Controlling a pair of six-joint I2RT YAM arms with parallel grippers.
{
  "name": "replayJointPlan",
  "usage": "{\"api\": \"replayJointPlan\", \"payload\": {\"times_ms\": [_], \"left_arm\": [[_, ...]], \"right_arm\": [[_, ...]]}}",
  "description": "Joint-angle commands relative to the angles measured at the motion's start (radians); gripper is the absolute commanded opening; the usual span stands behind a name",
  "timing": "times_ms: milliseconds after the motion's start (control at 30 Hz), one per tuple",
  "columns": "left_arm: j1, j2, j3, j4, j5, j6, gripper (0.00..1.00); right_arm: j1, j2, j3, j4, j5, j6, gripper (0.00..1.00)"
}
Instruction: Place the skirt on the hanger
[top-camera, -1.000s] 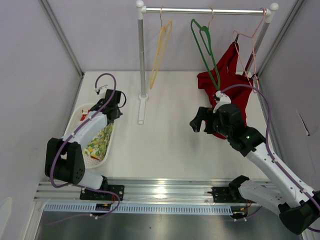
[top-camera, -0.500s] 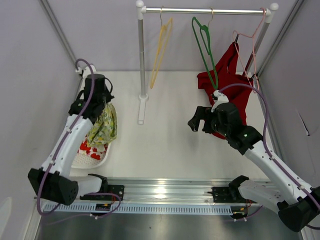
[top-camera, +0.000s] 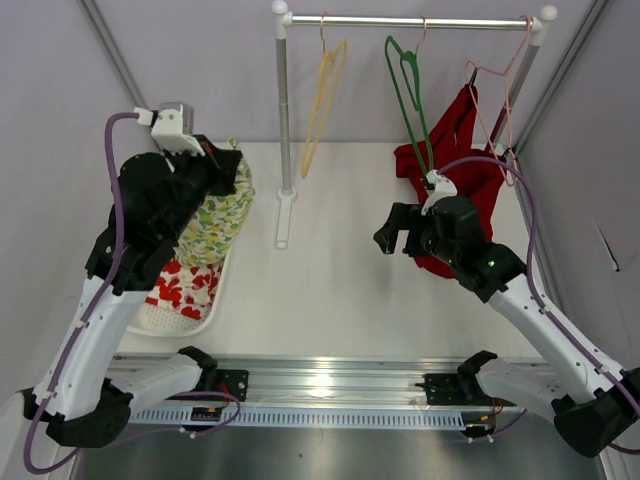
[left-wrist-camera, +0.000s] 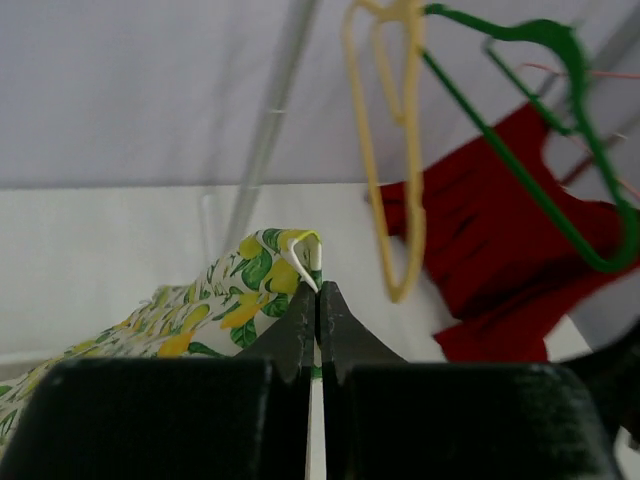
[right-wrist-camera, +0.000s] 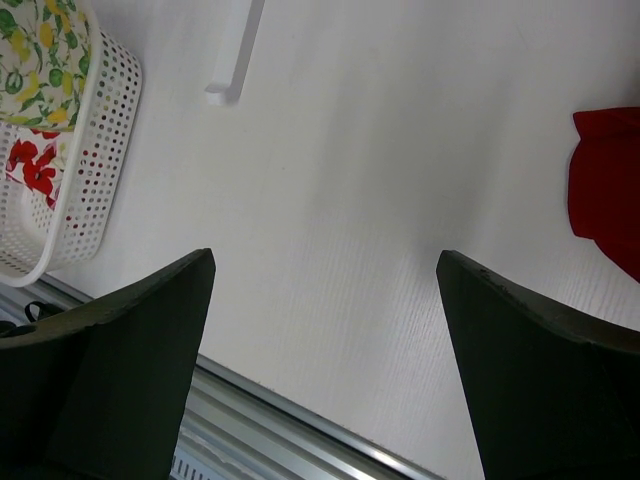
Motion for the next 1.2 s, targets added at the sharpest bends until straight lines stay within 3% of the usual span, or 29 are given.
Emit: {"api": "replayJointPlan", "payload": {"times_ms": [0, 167, 333, 500, 667, 767, 833, 867, 900, 933, 1033, 1133, 1167], "left_arm": [[-0.103, -0.039, 0.045, 0.095, 0.093, 0.088, 0.00], [-0.217, -0.067, -0.010, 0.110, 0.129, 0.059, 0.00], [-0.401, -0.058, -0.193, 0.184, 0.071, 0.037, 0.00], [-0.453, -0.006, -0.387, 0.286, 0.113, -0.081, 0.01], [-0.498, 0.114, -0.604, 0.463, 0.222, -0.178, 0.00], [-0.574, 0.250, -0.580, 0.453, 0.198, -0.172, 0.02], [-0.597, 0.275, -0.587, 0.443, 0.128, -0.182, 0.14], [-0.597, 0.277, -0.596, 0.451, 0.118, -0.190, 0.24], [-0.597, 0.268, -0.613, 0.453, 0.104, -0.199, 0.41], [-0.597, 0.258, -0.616, 0.448, 0.072, -0.198, 0.48], [-0.597, 0.213, -0.626, 0.419, 0.028, -0.189, 0.59], [-0.597, 0.145, -0.632, 0.332, -0.102, -0.228, 0.65], [-0.596, 0.133, -0.627, 0.243, -0.208, -0.254, 0.65]], "right_arm": [[-0.004, -0.007, 0.064, 0.014, 0.034, -0.021, 0.99], [-0.010, -0.023, 0.077, -0.009, 0.067, -0.030, 0.99], [-0.022, -0.041, 0.077, -0.019, 0.092, -0.028, 0.99], [-0.028, -0.046, 0.070, -0.047, 0.110, -0.021, 0.99], [-0.030, -0.047, 0.025, -0.045, 0.109, -0.007, 1.00], [-0.030, -0.031, 0.006, -0.038, 0.094, 0.004, 0.99], [-0.025, -0.020, -0.002, -0.027, 0.080, 0.009, 0.99], [-0.024, -0.015, -0.008, -0.023, 0.072, 0.010, 0.99], [-0.021, -0.014, -0.023, -0.013, 0.066, 0.013, 0.99], [-0.013, -0.004, -0.031, 0.002, 0.058, 0.016, 0.99], [0.001, 0.032, -0.060, 0.030, 0.052, 0.032, 0.99], [0.031, 0.061, -0.089, 0.066, 0.052, 0.051, 0.99], [0.056, 0.084, -0.098, 0.077, 0.049, 0.064, 0.99]]}}
